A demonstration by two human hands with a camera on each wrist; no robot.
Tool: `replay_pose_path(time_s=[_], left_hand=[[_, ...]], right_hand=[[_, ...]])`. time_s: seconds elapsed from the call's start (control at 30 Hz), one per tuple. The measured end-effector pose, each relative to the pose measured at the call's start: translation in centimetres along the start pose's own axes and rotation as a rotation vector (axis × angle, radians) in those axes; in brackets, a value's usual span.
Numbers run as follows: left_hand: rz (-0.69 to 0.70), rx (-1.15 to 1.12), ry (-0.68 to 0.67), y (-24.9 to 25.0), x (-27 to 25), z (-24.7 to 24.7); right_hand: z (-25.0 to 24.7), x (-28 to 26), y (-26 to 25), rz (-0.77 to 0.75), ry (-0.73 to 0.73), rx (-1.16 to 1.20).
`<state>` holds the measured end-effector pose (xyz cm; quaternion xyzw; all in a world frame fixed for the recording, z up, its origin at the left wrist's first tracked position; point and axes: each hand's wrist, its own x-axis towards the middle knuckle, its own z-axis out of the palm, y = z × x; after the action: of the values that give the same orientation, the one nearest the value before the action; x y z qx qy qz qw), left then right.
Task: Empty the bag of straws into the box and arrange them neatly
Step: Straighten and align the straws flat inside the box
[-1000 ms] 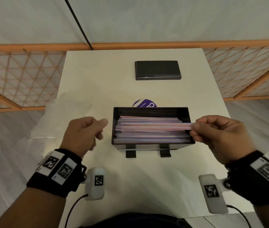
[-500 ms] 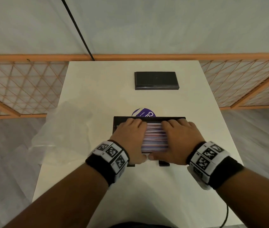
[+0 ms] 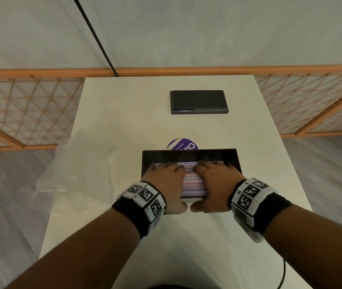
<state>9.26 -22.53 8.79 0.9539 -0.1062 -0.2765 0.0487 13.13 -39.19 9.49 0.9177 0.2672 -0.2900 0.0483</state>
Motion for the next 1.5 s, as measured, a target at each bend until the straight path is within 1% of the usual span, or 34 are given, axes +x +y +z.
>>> replay_pose_path(time_s=[0.07,0.17,0.37,0.67,0.8,0.9,0.97,1.1,1.2,1.4,1.5], left_hand=[[-0.005,-0.008,-0.028,-0.1,0.2,-0.1],[-0.005,-0.022,-0.033,0.0,0.2,-0.1],[-0.004,-0.054,-0.004,0.0,0.0,0.0],[-0.024,-0.005,-0.017,0.6,-0.6,-0.5],[-0.041,-0.007,-0.016,1.2,-1.0,-0.5],[-0.048,-0.028,-0.032,1.0,-1.2,-0.4],[-0.043,-0.013,-0.039,0.7,-1.0,-0.4],[-0.054,-0.027,-0.073,0.5,-0.8,-0.8],[-0.044,-0.063,-0.055,0.4,-1.0,-1.3],[-0.039,-0.113,-0.151,0.2,-1.1,-1.4],[-0.043,-0.124,-0.157,0.1,-1.1,-1.2]], right_hand=[[-0.1,0.1,-0.1,0.002,-0.003,0.011],[-0.2,0.2,-0.2,0.005,0.002,0.001],[-0.1,0.3,-0.3,-0.002,0.051,0.036],[-0.3,0.4,-0.3,0.021,-0.017,-0.02],[-0.2,0.3,-0.4,0.036,-0.019,-0.014],[-0.3,0.1,-0.5,0.034,0.0,-0.045],[-0.5,0.1,-0.5,0.027,-0.014,-0.066],[-1.0,0.3,-0.5,0.032,-0.059,0.009],[-1.3,0.1,-0.6,0.035,-0.085,0.014],[-2.0,0.4,-0.8,0.052,-0.122,-0.08],[-2.0,0.4,-1.0,0.06,-0.131,-0.042]])
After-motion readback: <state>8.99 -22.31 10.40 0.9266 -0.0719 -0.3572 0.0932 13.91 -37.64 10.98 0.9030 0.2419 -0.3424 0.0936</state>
